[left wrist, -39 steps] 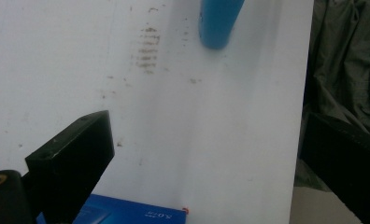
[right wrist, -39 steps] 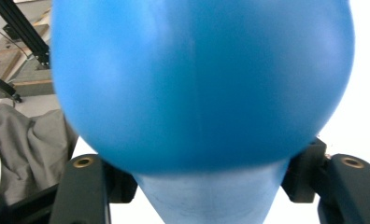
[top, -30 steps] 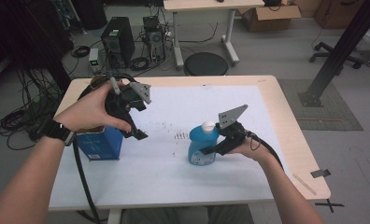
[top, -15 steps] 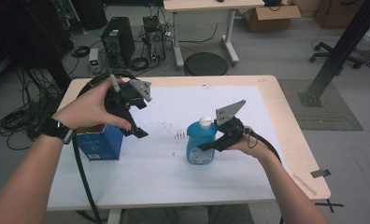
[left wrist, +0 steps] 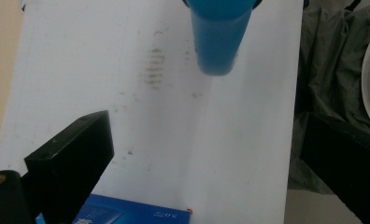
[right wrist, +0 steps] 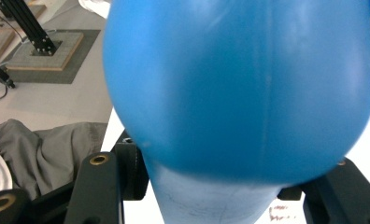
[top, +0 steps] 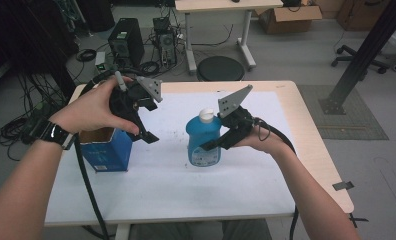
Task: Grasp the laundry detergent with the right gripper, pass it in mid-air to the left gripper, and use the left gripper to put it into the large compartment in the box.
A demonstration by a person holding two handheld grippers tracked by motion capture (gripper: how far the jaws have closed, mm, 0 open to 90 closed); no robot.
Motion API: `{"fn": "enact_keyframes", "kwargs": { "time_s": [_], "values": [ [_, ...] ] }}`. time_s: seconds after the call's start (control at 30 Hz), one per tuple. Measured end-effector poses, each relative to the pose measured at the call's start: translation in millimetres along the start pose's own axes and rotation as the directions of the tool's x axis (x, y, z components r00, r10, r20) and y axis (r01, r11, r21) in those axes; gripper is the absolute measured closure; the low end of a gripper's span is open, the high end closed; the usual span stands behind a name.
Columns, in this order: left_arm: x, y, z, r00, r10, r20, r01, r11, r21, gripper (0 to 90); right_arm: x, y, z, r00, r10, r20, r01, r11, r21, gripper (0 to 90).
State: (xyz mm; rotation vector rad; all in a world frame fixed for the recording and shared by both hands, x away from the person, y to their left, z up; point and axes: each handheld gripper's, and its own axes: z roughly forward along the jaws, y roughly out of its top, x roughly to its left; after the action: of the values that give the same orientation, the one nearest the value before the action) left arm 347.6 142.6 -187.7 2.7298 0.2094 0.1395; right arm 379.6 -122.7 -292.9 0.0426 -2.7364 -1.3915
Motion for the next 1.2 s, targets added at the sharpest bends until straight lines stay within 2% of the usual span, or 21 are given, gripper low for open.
{"fn": "enact_keyframes", "kwargs": {
  "time_s": [0.27, 0.5, 0.8, 1.0, 1.2],
  "values": [
    [-1.8, 11.4, -8.6, 0.9999, 0.006, -0.01, -0.006, 0.9999, -0.009, 3.6, 0.2, 33.3, 11.4, 0.9994, -0.033, -0.009, 0.033, 0.999, 0.038, 43.2],
    [-4.2, 21.4, -11.0, 0.9999, 0.009, -0.01, -0.009, 0.9999, -0.009, 3.6, 2.7, 50.9, 25.4, 0.9983, -0.052, -0.026, 0.054, 0.997, 0.06, 43.2],
    [-6.9, 29.3, -6.9, 0.9999, 0.013, -0.006, -0.013, 0.9999, 0.011, 3.7, 5.8, 62.2, 40.6, 0.997, -0.065, -0.042, 0.068, 0.993, 0.097, 43.2],
    [-9.2, 33.0, -2.5, 1.0, 0.005, -0.003, -0.005, 1.0, 0.005, 3.6, 5.5, 65.9, 45.9, 0.9966, -0.069, -0.047, 0.073, 0.993, 0.098, 43.2],
    [-10.5, 36.0, 5.8, 1.0, -0.001, -0.003, 0.001, 0.9996, 0.029, 3.8, 6.4, 66.9, 46.3, 0.9966, -0.069, -0.046, 0.073, 0.993, 0.094, 43.2]
  ]
}}
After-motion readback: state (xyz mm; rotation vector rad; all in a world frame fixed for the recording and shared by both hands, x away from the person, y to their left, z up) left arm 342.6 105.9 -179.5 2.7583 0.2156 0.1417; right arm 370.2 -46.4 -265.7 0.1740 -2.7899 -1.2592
